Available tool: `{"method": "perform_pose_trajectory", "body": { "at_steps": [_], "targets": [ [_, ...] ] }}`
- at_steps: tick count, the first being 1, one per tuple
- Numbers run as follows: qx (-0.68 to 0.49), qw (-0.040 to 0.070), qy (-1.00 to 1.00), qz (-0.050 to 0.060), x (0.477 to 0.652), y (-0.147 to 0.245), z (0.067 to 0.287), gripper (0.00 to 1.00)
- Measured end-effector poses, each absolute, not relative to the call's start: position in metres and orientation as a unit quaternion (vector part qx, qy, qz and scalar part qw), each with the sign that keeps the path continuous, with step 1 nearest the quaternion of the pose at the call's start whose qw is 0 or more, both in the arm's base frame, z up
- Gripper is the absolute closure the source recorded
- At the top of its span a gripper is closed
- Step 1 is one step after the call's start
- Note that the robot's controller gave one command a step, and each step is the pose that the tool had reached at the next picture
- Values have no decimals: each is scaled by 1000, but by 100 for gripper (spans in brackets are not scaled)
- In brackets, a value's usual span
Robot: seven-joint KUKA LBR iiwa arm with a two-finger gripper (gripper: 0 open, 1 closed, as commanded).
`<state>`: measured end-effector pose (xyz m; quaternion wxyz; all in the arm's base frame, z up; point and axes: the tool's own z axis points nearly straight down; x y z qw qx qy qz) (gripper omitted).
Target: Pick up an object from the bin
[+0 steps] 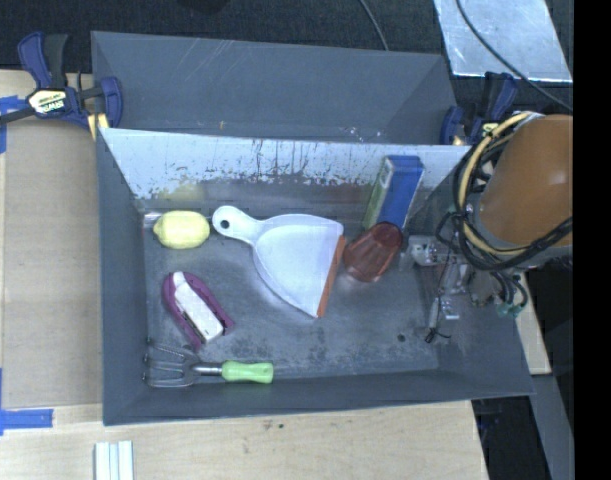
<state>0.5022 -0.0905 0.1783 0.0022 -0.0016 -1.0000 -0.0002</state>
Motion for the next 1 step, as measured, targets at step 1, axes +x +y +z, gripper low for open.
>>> {"method": "perform_pose_trajectory", "body": {
  "at_steps": [1],
  "targets": [
    [0, -2, -1000, 0, 504, -90, 182, 0]
  ]
}}
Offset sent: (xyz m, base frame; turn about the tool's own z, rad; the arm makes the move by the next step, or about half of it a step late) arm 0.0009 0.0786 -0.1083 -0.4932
